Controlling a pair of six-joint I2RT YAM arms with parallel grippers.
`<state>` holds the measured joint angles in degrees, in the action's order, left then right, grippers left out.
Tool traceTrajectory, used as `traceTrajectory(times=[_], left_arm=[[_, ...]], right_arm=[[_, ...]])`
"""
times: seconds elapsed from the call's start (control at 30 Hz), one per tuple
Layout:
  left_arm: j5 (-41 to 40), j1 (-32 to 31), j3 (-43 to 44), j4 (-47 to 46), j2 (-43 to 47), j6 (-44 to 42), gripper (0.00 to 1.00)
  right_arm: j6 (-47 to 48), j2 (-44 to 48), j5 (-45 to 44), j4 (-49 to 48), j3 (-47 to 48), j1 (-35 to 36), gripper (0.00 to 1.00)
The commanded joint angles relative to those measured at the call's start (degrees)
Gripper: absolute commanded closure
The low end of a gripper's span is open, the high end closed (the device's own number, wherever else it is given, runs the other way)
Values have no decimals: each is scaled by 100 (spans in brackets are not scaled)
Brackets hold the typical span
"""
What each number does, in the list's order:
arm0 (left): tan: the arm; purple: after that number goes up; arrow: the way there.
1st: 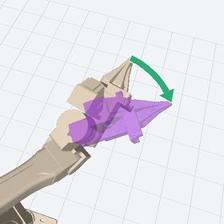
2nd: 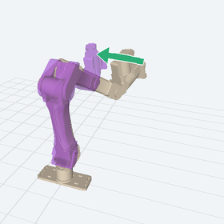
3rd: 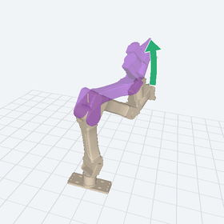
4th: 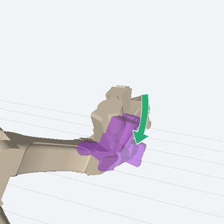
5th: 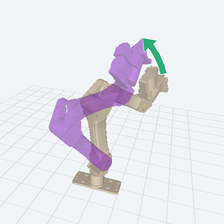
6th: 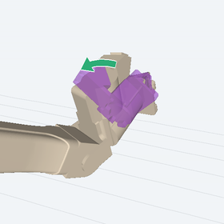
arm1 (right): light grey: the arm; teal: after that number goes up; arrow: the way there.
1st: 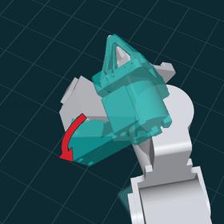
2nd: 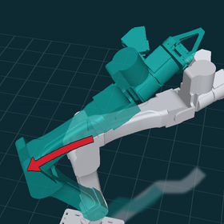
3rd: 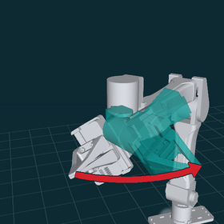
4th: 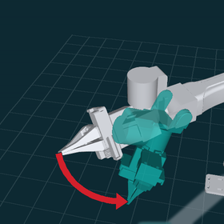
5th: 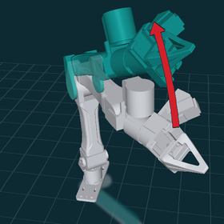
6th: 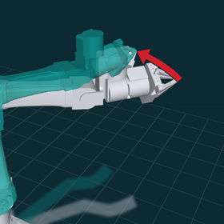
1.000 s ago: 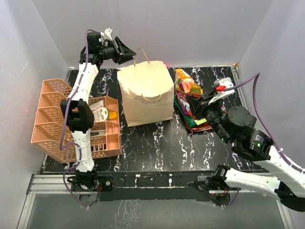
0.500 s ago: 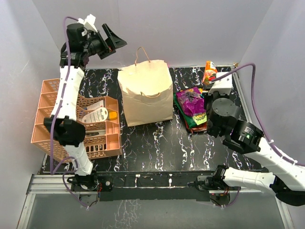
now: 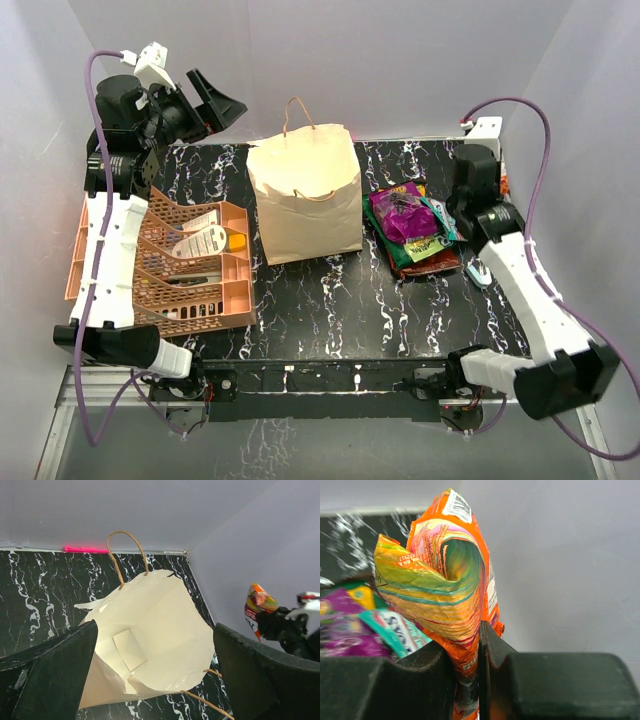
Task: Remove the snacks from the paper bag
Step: Place the snack at the center of the board.
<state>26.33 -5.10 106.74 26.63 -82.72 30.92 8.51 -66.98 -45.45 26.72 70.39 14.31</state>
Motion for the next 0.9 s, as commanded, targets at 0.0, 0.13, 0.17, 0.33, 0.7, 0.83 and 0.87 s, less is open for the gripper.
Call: traceTrajectory(times=[0.0,0.13,0.17,0.33,0.7,0.83,0.87], left_arm=[[-69,-277,33,256,212,-378,2],[-617,-885,373,712,223,-895,2],[-724,-1050,405,763,252,-959,2],[-1039,-1479,473,971,324,-1233,2],[-1573,-1880,661,1220,406,-1465,2],[-1622,-1927,600,1206,406,-1478,2],[-1610,-1937,576,1189,403,-1478,1]], right_arm=[[-172,-501,1284,-103,230,-960,93],[-27,-994,1497,-103,243,-1403,93],[-3,-1091,1537,-101,239,-1412,93],[143,-1588,1695,-334,212,-1658,93],[-430,-2996,3119,-47,476,-1555,91],[-828,-3084,3825,-499,-71,-1514,84],[-886,-3098,3942,-524,-100,-1498,81]])
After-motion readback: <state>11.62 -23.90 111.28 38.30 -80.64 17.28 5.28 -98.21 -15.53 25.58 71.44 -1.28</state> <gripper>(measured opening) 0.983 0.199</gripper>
